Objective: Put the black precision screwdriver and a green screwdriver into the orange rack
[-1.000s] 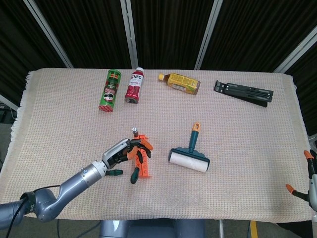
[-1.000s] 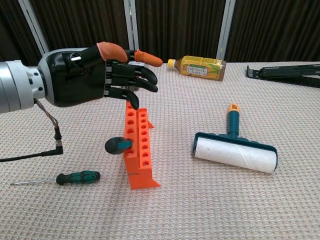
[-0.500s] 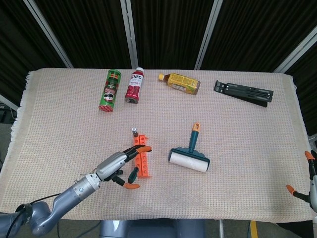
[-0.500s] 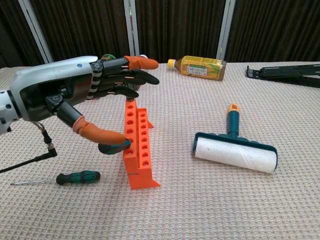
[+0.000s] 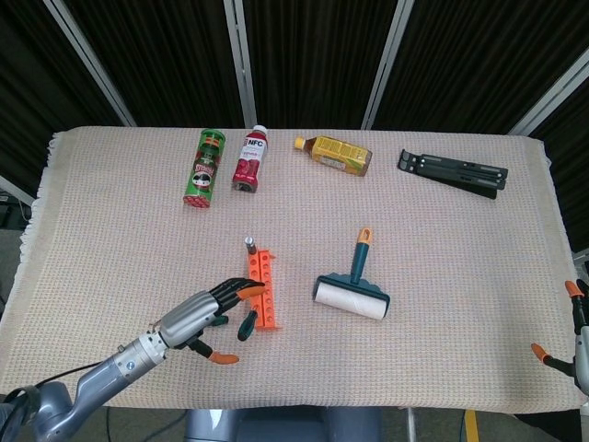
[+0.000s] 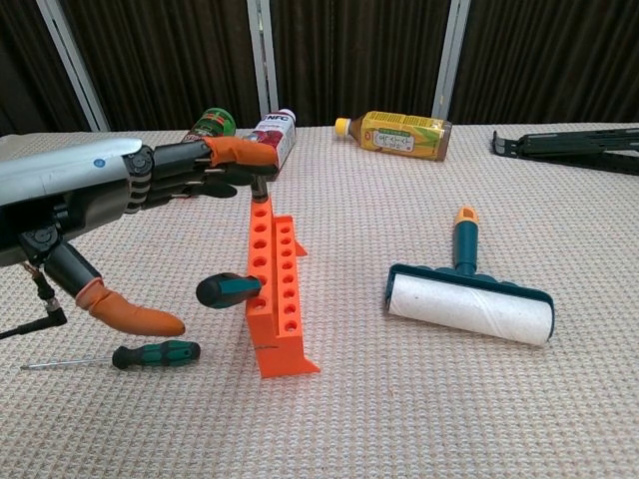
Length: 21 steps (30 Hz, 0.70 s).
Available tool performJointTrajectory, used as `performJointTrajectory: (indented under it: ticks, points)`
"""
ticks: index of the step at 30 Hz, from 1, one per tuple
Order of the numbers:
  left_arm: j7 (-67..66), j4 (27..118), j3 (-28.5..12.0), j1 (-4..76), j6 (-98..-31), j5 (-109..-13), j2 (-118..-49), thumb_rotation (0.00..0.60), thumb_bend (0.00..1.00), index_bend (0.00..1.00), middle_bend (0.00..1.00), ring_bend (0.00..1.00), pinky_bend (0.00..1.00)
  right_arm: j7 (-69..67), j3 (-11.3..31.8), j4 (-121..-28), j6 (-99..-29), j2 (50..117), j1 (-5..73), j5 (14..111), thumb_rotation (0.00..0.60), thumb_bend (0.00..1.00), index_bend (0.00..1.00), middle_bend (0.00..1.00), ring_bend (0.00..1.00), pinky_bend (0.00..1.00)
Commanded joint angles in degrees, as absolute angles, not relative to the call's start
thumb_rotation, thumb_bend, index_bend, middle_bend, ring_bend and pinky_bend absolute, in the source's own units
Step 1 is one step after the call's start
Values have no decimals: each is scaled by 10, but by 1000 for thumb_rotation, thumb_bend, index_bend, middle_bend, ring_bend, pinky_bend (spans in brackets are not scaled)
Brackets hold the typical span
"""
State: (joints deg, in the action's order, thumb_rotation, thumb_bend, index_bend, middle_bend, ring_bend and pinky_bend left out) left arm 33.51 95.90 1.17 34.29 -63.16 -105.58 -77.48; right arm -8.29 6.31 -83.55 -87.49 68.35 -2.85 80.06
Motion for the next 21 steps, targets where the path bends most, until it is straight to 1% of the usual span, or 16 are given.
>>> performJointTrajectory:
  ticks: [1,2,3,5,12,16,21]
  points:
    - [322,946,21,345,-634,-1061,-775,600,167,0,4,0,30,-82,63,-836,-875,684,-29,800,600,0,0,0,0,0]
    - [314,941,23,345,-635,-1061,-777,600,220,0,1,0,28,-81,63,-836,-875,684,-29,800,600,0,0,0,0,0]
    - [308,938,24,344,-638,-1060,-780,600,253,0,1,0,27,-81,63,-837,-875,684,-29,800,600,0,0,0,0,0]
    - [296,931,25,343,-644,-1056,-789,600,297,0,0,0,25,-80,63,-837,-875,684,-28,801,600,0,0,0,0,0]
    - [256,915,25,343,-649,-1043,-815,600,298,0,0,0,9,-79,63,-839,-876,683,-29,799,600,0,0,0,0,0]
    - [250,911,30,348,-640,-1038,-822,600,247,0,0,0,0,-81,63,-838,-876,682,-30,798,600,0,0,0,0,0]
    - [250,901,31,354,-633,-1028,-835,600,240,0,0,0,0,-83,63,-836,-876,682,-30,797,600,0,0,0,0,0]
